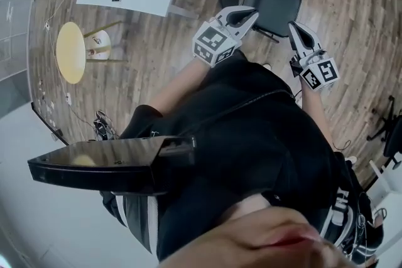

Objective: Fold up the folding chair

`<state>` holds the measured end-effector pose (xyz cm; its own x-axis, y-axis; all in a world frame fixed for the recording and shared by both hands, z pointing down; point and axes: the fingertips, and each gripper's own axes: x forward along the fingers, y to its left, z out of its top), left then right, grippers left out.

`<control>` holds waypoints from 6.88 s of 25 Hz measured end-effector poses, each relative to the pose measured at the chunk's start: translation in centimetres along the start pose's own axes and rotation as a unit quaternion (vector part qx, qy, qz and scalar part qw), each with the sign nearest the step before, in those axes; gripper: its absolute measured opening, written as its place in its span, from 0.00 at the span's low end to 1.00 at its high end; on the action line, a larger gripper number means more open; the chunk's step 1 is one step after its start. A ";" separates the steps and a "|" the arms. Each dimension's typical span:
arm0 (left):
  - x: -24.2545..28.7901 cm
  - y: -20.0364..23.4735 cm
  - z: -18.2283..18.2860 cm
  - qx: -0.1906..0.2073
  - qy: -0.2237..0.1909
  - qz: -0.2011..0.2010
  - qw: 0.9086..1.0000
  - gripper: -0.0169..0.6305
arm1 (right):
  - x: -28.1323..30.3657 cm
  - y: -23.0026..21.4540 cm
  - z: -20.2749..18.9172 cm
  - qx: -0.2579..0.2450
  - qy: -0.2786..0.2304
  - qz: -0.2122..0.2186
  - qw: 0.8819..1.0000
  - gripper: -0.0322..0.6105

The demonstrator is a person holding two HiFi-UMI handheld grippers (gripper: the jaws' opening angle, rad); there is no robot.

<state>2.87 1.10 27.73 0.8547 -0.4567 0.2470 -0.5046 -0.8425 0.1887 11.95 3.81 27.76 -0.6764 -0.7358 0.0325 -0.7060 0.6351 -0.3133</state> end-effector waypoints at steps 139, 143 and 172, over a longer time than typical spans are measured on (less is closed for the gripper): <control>-4.9 49.5 -15.3 -0.207 0.374 0.174 0.887 0.13 | 50.3 -10.1 -38.1 0.509 0.231 0.175 0.811 0.29; -5.4 50.2 -15.8 -0.205 0.371 0.172 0.889 0.13 | 50.8 -9.8 -38.4 0.504 0.235 0.174 0.812 0.29; -10.9 40.7 -3.7 -0.082 0.082 0.142 0.983 0.20 | 39.0 -5.6 -15.7 0.128 0.140 0.186 0.964 0.20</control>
<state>-27.40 -27.12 36.28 0.6514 -0.6033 0.4600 -0.7449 -0.6236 0.2371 -13.76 -24.78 45.68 -0.9284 -0.3533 0.1156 -0.3525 0.7381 -0.5753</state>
